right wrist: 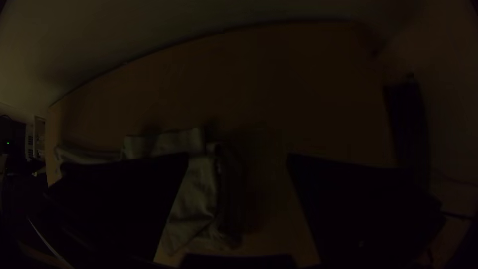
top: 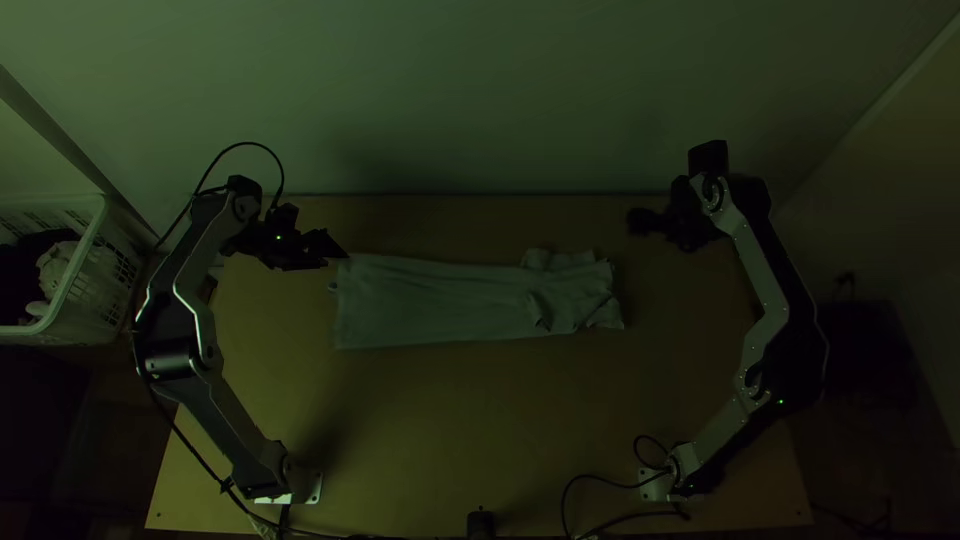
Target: Fold the t-shirt
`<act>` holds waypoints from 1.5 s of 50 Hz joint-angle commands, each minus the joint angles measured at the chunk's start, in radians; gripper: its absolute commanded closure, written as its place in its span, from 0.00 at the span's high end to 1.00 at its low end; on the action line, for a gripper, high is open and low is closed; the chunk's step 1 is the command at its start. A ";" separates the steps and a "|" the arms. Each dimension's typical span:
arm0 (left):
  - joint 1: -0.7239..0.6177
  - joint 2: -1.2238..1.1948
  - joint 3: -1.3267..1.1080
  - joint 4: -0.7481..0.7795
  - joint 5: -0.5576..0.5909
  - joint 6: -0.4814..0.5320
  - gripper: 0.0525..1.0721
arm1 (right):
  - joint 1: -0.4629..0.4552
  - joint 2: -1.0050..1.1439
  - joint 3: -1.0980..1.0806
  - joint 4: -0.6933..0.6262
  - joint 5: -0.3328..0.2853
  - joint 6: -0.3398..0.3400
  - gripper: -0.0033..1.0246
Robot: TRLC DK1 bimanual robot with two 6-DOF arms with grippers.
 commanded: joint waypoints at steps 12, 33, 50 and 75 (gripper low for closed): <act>0.109 -0.062 -0.262 0.148 0.085 0.019 0.95 | -0.035 -0.145 0.027 -0.008 0.010 0.013 0.96; 0.136 0.016 -0.373 0.234 0.131 0.063 0.95 | -0.032 -0.244 -0.011 -0.010 0.010 0.021 0.96; 0.004 0.079 -0.383 0.341 0.131 -0.001 0.95 | -0.027 -0.290 -0.033 -0.010 0.010 0.021 0.96; -0.217 0.042 -0.400 0.462 0.028 -0.190 0.95 | -0.022 -0.331 -0.050 -0.008 0.010 0.021 0.96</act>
